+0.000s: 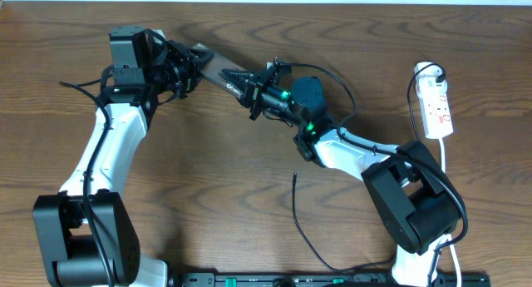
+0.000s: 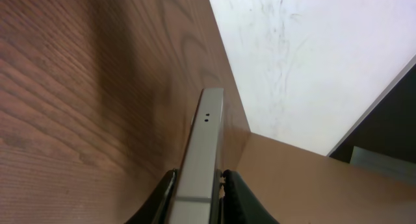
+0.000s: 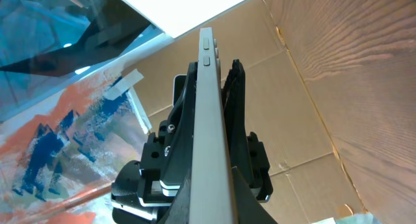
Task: Plug charger to phone and switch on socket
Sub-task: 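Release the phone from the right gripper and pull it away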
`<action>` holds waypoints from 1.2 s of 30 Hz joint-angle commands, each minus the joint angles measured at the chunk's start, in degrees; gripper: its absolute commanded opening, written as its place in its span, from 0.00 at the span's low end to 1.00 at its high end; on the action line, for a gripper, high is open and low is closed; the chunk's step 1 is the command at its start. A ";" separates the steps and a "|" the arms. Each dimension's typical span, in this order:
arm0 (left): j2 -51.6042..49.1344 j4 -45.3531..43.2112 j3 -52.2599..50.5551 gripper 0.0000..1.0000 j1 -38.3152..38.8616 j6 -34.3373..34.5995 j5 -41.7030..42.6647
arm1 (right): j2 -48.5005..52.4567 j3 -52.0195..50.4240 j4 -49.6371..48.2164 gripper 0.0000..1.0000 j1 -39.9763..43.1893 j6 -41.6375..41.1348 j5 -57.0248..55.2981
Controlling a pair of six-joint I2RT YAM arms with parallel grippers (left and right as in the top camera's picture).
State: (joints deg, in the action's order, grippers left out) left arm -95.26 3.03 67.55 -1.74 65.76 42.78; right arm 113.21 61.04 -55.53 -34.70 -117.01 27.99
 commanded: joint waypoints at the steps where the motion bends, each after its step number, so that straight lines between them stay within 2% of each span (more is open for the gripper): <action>1: 0.11 0.13 0.92 0.19 -0.17 -1.01 -0.85 | -0.42 0.90 -1.07 0.02 -1.60 -0.55 -1.11; 10: 0.11 0.15 0.92 0.19 -0.17 -0.98 -0.85 | -0.42 0.87 -1.07 0.02 -2.03 -0.55 -1.33; 15: 0.11 0.15 0.92 0.08 -0.17 -0.98 -0.87 | -0.42 0.87 -1.07 0.01 -2.32 -0.55 -1.57; 25: 0.11 0.13 0.92 0.07 -0.17 -0.98 -0.87 | -0.42 0.87 -1.05 0.01 -2.49 -0.55 -1.53; 26: 0.11 0.13 0.92 0.07 -0.17 -1.01 -0.87 | -0.42 0.87 -1.05 0.06 -2.49 -0.55 -1.49; 27: 0.11 0.13 0.92 0.07 -0.17 -1.01 -0.87 | -0.42 0.87 -1.05 0.14 -2.49 -0.55 -1.49; 29: 0.11 0.15 0.92 0.07 -0.17 -1.01 -0.87 | -0.42 0.87 -1.09 0.38 -2.49 -0.52 -1.49; 31: 0.11 0.20 0.92 0.07 -0.24 -1.01 -0.87 | -0.42 0.87 -1.07 0.87 -2.49 -0.52 -1.49; 32: 0.11 0.17 0.92 0.07 -0.35 -1.01 -0.98 | -0.42 0.87 -1.07 0.99 -2.47 -0.52 -1.46; 36: 0.13 0.17 0.92 0.07 -0.85 -1.01 -1.29 | -0.42 0.87 -1.07 0.99 -2.47 -0.52 -1.01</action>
State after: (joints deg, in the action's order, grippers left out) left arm -95.31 3.64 67.55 -1.87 65.69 41.41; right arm 113.21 61.08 -56.49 -36.21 -118.28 26.37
